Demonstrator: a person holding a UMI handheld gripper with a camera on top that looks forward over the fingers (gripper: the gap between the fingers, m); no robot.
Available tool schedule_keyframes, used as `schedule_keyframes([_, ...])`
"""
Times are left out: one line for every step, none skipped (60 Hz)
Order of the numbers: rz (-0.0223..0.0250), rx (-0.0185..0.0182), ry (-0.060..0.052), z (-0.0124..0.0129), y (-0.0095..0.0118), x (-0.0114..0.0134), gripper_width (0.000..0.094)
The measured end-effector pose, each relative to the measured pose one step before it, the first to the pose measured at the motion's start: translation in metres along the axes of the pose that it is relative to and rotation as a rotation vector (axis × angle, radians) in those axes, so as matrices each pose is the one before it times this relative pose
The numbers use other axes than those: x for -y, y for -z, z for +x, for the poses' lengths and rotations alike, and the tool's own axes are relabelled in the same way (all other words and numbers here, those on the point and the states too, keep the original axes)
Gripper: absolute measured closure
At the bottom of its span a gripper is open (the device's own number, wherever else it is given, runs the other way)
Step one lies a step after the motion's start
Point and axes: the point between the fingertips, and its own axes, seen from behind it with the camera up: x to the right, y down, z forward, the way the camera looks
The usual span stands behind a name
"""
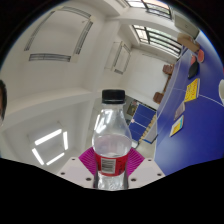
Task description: Pour water
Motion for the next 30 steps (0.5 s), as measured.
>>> schedule_keyframes([0.01099, 0.02716, -0.0585, 0.00459, -0.00023, 0.01652, 0.0601])
schedule_keyframes([0.0135, 0.01882, -0.058, 0.00609, -0.00051, 0.0165, 0.0601])
schedule_keyframes([0.01437, 0.01546, -0.0579, 0.00592, 0.00019, 0.01678, 0.06])
schedule_keyframes([0.01336, 0.01752, -0.0584, 0.00529, -0.00071, 0.01542, 0.06])
schedule_keyframes([0.01389, 0.0206, -0.0584, 0.00362, 0.0001, 0.01559, 0.0601])
schedule_keyframes([0.01759, 0.02003, -0.0578, 0.00343, 0.00033, 0.01587, 0.06])
schedule_keyframes([0.01954, 0.01214, -0.0553, -0.01025, 0.00643, 0.00367, 0.0601])
schedule_keyframes([0.01999, 0.01748, -0.0536, 0.01312, -0.00438, 0.02161, 0.0601])
schedule_keyframes([0.01683, 0.01455, -0.0526, 0.00346, 0.00121, 0.01509, 0.06])
schedule_keyframes([0.01589, 0.01453, -0.0505, 0.00321, 0.00115, 0.01382, 0.0601])
schedule_keyframes([0.01766, 0.01109, -0.0484, 0.00456, 0.0014, 0.01392, 0.0601])
schedule_keyframes([0.01911, 0.00573, -0.0472, 0.00549, 0.00115, 0.0141, 0.0603])
schedule_keyframes([0.01809, 0.00195, -0.0469, 0.00621, 0.00117, 0.01277, 0.0602])
schedule_keyframes([0.01602, 0.00061, -0.0454, 0.0015, 0.00712, 0.00805, 0.0602])
schedule_keyframes([0.01808, 0.00067, -0.04, 0.00465, -0.00495, 0.01169, 0.0602])
schedule_keyframes([0.01673, 0.00403, -0.0376, 0.00355, 0.00179, 0.01074, 0.0601])
schedule_keyframes([0.01572, 0.00247, -0.0339, 0.00406, 0.00204, 0.01019, 0.0602])
schedule_keyframes([0.01532, -0.00145, -0.0302, 0.00529, 0.00191, 0.0097, 0.0602])
schedule_keyframes([0.01467, -0.0041, -0.0265, 0.00575, 0.00156, 0.00916, 0.0602])
schedule_keyframes([0.01409, -0.00524, -0.023, 0.00589, 0.00144, 0.00872, 0.0603])
schedule_keyframes([0.01759, -0.004, -0.023, 0.00274, 0.01203, 0.00814, 0.0603])
schedule_keyframes([0.01983, -0.00791, -0.018, 0.00589, -0.00945, 0.01284, 0.0603])
schedule_keyframes([0.01811, -0.00601, -0.0223, 0.00474, 0.0022, 0.00863, 0.0604])
schedule_keyframes([0.01648, -0.00334, -0.0217, 0.00416, 0.00184, 0.00825, 0.0604])
schedule_keyframes([0.01217, -0.00009, -0.0206, 0.00306, 0.00177, 0.00706, 0.0605])
schedule_keyframes([0.00959, 0.00015, -0.019, 0.00314, 0.00152, 0.00617, 0.0604])
schedule_keyframes([0.00973, -0.00255, -0.0148, 0.00351, 0.00171, 0.00529, 0.0604])
schedule_keyframes([0.01076, -0.00749, -0.0082, 0.00044, 0.01266, 0.00621, 0.0604])
schedule_keyframes([0.00724, -0.00742, -0.0059, 0.00578, -0.01017, 0.00928, 0.0605])
schedule_keyframes([0.00479, -0.00832, -0.0065, 0.0031, 0.00213, 0.00234, 0.0606])
